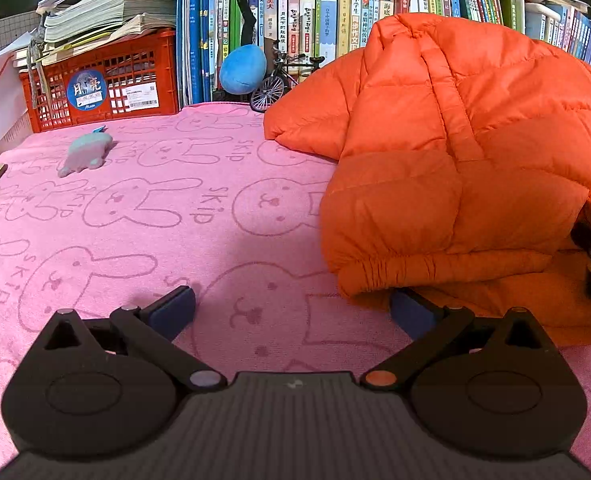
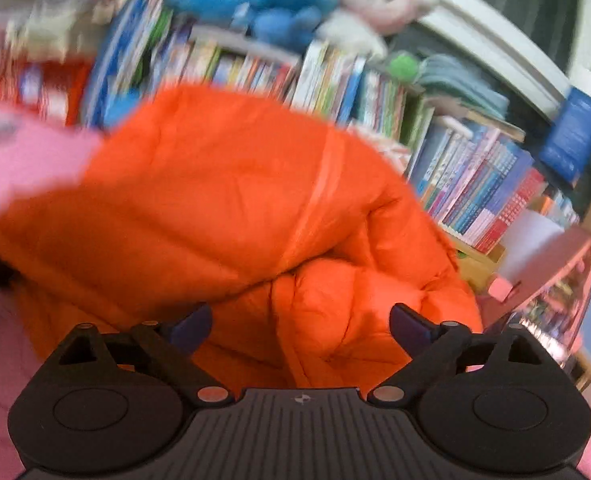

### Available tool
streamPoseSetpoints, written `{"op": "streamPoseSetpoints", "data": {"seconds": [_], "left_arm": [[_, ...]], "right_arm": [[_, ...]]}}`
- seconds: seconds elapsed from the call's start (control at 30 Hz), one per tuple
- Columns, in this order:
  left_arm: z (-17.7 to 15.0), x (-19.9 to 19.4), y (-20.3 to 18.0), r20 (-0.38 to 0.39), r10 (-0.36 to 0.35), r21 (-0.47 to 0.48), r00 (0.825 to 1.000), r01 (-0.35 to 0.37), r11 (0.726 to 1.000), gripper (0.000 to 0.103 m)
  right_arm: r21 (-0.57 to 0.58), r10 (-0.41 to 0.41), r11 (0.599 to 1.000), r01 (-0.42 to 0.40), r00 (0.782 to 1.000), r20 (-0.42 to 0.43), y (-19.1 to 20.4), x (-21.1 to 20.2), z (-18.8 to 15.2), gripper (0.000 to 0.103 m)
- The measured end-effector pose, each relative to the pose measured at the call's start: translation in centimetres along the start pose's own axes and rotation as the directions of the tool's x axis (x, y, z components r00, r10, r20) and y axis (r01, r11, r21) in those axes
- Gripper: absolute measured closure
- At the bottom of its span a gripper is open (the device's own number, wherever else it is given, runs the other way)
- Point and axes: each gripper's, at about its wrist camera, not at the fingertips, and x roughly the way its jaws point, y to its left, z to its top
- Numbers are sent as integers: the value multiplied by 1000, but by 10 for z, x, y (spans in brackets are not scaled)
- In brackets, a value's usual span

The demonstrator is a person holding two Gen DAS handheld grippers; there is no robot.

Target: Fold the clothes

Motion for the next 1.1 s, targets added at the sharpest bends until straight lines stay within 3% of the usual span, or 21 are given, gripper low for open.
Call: {"op": "streamPoseSetpoints", "data": {"seconds": [0.03,0.07,0.13,0.27,0.33,0.4,0.47,0.53,0.57,0.63,0.7,0.77,0.93,1.0,1.03,1.07,1.1], "left_arm": [[0,0,0,0,0,0,1000,0,1000,0],[0,0,0,0,0,0,1000,0,1000,0],[0,0,0,0,0,0,1000,0,1000,0],[0,0,0,-1,0,0,1000,0,1000,0],[0,0,0,-1,-1,0,1000,1,1000,0],[0,0,1,-1,0,1,1000,0,1000,0],[0,0,1,-1,1,1,1000,-1,1000,0],[0,0,0,-2,3,3,1000,-3,1000,0],[0,0,0,-2,4,3,1000,-4,1000,0],[1,1,-1,-2,5,4,1000,-5,1000,0],[1,1,-1,-2,5,4,1000,-5,1000,0],[1,1,-1,-2,5,4,1000,-5,1000,0],[1,1,-1,-1,6,4,1000,-6,1000,0],[0,1,-1,-1,6,3,1000,-6,1000,0],[0,1,-1,-1,6,3,1000,-6,1000,0],[0,1,-1,-1,5,3,1000,-5,1000,0],[0,1,-1,-1,5,3,1000,-5,1000,0]], "right_arm": [[14,-29,999,29,999,-16,-4,5,-2,53],[67,-38,997,40,999,-29,-16,8,-6,60],[229,-31,973,35,999,-23,-51,1,-18,63],[446,-80,892,73,997,-2,-111,-31,-54,60],[551,-35,833,51,999,-40,-137,-36,-77,41],[595,31,803,29,995,-90,-152,-35,-95,35],[554,52,832,22,992,-119,-147,-38,-103,35],[474,13,880,34,995,-97,-135,-49,-100,31],[419,-8,907,32,998,-60,-126,-56,-95,30],[304,-34,952,24,999,29,-107,-67,-80,14],[190,-33,982,11,993,114,-86,-73,-64,9],[92,-12,996,-2,988,154,-66,-66,-50,8],[-101,91,991,-84,993,75,-14,-23,-27,9],[-148,111,984,-104,993,42,1,-12,-27,16],[-148,95,985,-90,995,30,5,-9,-29,36],[-103,74,992,-73,997,12,-1,-5,-29,52],[-45,54,998,-54,999,-8,-9,-1,-30,75]]}}
